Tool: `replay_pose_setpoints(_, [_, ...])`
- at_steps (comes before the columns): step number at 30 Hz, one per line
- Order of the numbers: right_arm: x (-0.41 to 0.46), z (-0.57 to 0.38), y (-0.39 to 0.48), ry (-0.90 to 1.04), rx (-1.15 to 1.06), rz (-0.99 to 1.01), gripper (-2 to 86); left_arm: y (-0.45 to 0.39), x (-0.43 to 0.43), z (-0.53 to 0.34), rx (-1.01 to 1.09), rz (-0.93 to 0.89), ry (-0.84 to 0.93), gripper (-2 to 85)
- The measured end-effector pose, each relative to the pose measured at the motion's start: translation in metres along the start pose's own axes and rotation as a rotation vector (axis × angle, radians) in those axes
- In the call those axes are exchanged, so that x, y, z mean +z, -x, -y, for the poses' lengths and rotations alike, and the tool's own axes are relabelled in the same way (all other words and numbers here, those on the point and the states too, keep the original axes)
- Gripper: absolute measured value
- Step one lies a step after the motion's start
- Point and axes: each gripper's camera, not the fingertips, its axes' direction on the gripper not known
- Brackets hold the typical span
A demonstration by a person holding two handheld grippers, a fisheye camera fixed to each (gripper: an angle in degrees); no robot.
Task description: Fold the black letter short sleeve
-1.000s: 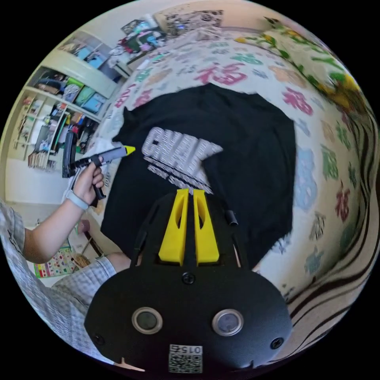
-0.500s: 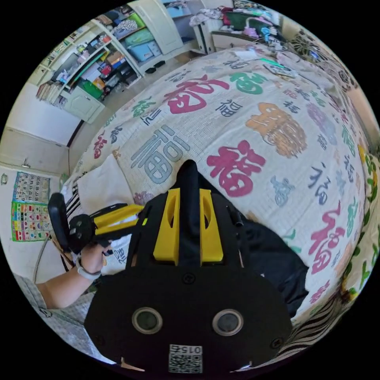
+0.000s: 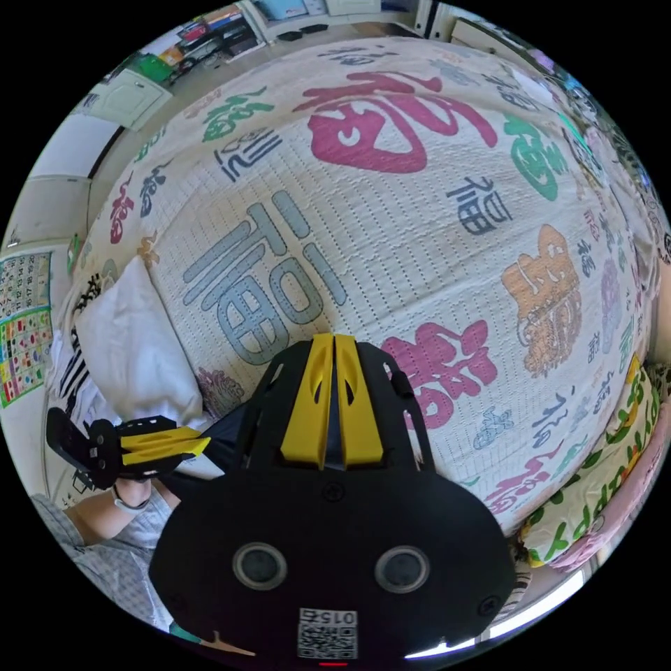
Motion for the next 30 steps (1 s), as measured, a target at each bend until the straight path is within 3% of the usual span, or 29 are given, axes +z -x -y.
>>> replay_pose_setpoints(7, [-0.054, -0.059, -0.04, -0.317, 0.132, 0.147, -1.0, -0.052, -0.038, -0.008, 0.198, 0.043, -0.086, -0.9])
replay_pose_setpoints(12, [-0.085, -0.205, -0.084, -0.541, 0.346, 0.129, -1.0, -0.127, -0.041, -0.023, 0.475, 0.008, -0.041, -0.9])
replay_pose_setpoints(18, [-0.027, -0.351, -0.117, -0.469, 0.692, 0.147, -1.0, -0.186, 0.022, -0.065, 0.632, -0.051, 0.162, -0.6])
replay_pose_setpoints(24, [0.029, -0.41, -0.139, -0.273, 0.824, 0.201, 0.6, -0.2, 0.086, -0.089, 0.64, -0.126, 0.429, 1.4])
replay_pose_setpoints(30, [0.002, -0.398, -0.158, -0.356, 0.646, 0.179, 5.9, -0.204, 0.091, -0.062, 0.549, -0.051, 0.297, 5.6])
